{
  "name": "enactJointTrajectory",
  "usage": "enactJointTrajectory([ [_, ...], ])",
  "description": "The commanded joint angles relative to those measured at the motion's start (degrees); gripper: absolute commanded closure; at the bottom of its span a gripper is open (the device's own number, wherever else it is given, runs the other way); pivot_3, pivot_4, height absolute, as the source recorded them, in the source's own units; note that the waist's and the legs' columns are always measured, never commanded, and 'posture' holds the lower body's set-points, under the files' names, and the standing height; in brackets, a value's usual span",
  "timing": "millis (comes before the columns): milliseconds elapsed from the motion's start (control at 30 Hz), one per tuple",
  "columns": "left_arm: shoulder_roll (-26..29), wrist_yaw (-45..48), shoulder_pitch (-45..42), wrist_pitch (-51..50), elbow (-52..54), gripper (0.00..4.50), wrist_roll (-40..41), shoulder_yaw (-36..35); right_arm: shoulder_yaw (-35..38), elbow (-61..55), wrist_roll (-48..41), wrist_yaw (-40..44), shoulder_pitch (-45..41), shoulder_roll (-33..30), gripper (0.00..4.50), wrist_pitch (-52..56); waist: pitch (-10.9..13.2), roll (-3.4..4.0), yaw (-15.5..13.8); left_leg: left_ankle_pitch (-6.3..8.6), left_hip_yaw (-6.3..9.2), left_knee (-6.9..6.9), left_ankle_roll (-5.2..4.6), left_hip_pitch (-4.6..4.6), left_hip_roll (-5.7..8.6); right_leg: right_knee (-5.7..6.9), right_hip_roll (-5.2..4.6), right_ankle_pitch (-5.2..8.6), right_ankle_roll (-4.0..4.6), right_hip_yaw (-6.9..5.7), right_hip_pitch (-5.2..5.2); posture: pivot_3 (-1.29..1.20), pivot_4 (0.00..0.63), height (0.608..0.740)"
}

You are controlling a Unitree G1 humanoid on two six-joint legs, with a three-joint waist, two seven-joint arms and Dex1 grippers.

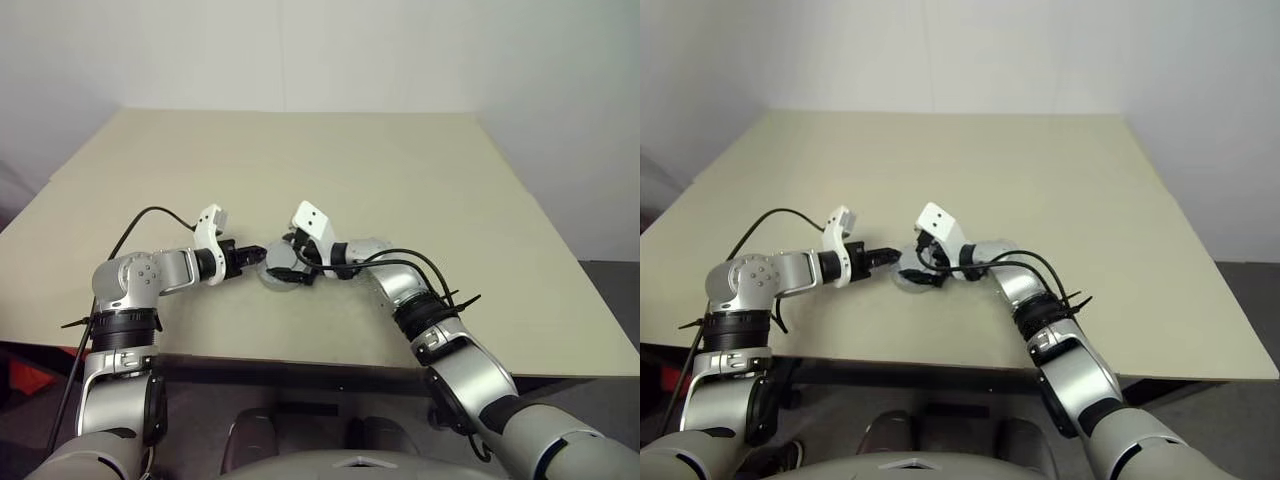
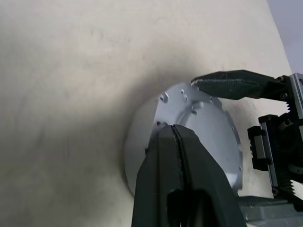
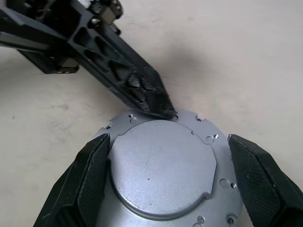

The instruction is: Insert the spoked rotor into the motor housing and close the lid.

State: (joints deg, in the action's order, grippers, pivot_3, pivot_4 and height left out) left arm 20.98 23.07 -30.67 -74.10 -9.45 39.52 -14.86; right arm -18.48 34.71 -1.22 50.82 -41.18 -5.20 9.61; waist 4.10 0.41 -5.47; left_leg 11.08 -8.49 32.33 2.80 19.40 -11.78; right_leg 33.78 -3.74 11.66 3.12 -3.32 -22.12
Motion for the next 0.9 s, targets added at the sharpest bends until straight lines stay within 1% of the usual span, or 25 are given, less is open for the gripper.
enactJointTrajectory([
  [33,0.0,-0.6,0.3,-1.2,-1.1,4.5,-0.9,0.5,2.7,-3.8,-1.7,0.9,-0.3,-2.2,0.02,2.5,0.0,0.01,0.0,0.01,0.0,0.0,-0.02,0.06,0.0,0.0,0.0,-0.11,0.19,0.0,-0.02,0.0,0.0,0.74],
  [200,-0.1,-0.3,0.1,-1.3,-1.4,4.5,-0.8,0.4,5.1,-7.5,-4.6,1.8,-1.5,-4.0,0.02,5.4,0.0,0.0,0.0,0.02,0.0,0.06,-0.05,0.45,0.01,-0.01,0.0,-0.15,0.27,0.0,-0.27,0.0,0.0,0.74],
  [433,0.0,1.0,-0.6,-1.6,-1.5,4.5,-0.5,1.0,11.0,-9.4,-9.6,0.4,-4.0,-4.0,0.02,10.7,0.0,0.01,0.0,0.03,-0.01,0.1,-0.06,0.42,-0.02,0.02,0.02,-0.15,0.26,-0.01,-0.28,0.0,0.0,0.74],
  [667,-0.2,2.6,-0.8,-1.2,-0.7,4.5,0.1,1.0,11.3,-10.2,-9.5,-0.4,-3.5,-4.0,0.02,12.3,0.0,0.0,0.0,-0.01,-0.01,0.11,-0.01,0.51,-0.03,0.01,0.1,-0.15,0.27,-0.01,-0.35,0.0,0.0,0.74],
  [900,-0.7,4.5,0.2,-1.4,2.6,4.5,2.7,0.1,13.8,-10.9,-11.9,-2.2,-3.7,-4.9,0.02,20.8,0.0,0.01,0.0,-0.02,-0.01,0.16,0.01,0.57,-0.02,0.02,0.11,-0.15,0.27,-0.01,-0.39,0.0,0.0,0.74],
])
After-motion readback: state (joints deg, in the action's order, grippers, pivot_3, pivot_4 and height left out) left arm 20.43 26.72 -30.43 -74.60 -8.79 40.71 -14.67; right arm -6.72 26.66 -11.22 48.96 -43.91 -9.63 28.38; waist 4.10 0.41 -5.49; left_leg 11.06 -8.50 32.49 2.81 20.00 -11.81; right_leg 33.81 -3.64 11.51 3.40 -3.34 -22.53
